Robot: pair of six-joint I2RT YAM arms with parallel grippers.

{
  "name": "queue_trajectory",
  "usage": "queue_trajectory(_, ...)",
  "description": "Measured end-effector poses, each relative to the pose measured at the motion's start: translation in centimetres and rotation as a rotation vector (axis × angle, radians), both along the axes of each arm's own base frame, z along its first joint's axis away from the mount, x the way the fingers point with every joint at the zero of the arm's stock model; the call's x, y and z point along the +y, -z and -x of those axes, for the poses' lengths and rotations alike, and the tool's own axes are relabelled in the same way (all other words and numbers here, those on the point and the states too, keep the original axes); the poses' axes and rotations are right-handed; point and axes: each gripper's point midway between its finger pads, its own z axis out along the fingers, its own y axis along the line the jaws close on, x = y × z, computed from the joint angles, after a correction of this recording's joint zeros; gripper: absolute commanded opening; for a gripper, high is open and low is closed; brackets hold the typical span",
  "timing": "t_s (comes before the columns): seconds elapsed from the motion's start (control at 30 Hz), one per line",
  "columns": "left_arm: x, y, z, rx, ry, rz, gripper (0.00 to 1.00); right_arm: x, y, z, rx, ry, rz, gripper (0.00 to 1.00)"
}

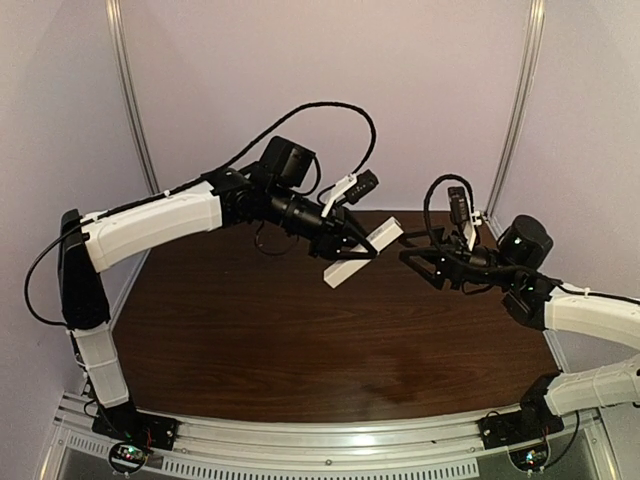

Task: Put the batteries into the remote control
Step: Pass from the left arm to the right, then place the remote control at the center of the board.

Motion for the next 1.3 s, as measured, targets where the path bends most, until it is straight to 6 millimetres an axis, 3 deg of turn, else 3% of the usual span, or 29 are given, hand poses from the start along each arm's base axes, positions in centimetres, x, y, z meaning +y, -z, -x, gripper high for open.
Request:
queue_trajectory(0.3,-0.1,0.3,0.9,0.056,0.033,0.033,0.17,1.5,0.1,-0.7,0.013,-0.022,0.003,0.59)
queue_trajectory(0.57,-0.3,0.4,1.2,0.082,0.050,0.051,0.17,2.3,-0.6,-0.9,0.005,-0.039,-0.024,0.32)
queue_trajectory(0.77,0.0,0.4,1.7,0.103,0.063,0.061,0.18,2.6,-0.7,-0.9,0.006,-0.054,-0.024,0.18)
queue_trajectory(0.83,0.0,0.1,1.7,0.099,0.061,0.068,0.26,2.7,-0.9,-0.9,0.000,-0.057,-0.026,0.14)
queue_trajectory(1.03,0.4,-0.3,1.4,0.091,0.047,0.086,0.68,2.8,-1.4,-1.0,0.002,-0.064,-0.025,0.07)
queue_trajectory(1.2,2.2,0.0,0.2,0.098,-0.013,0.081,0.96,3.0,-1.1,-1.2,0.024,-0.064,-0.009,0.03)
queue_trajectory(1.3,3.8,-0.4,-1.1,0.087,-0.072,0.085,0.97,3.1,-0.9,-1.6,0.048,-0.055,0.021,0.01)
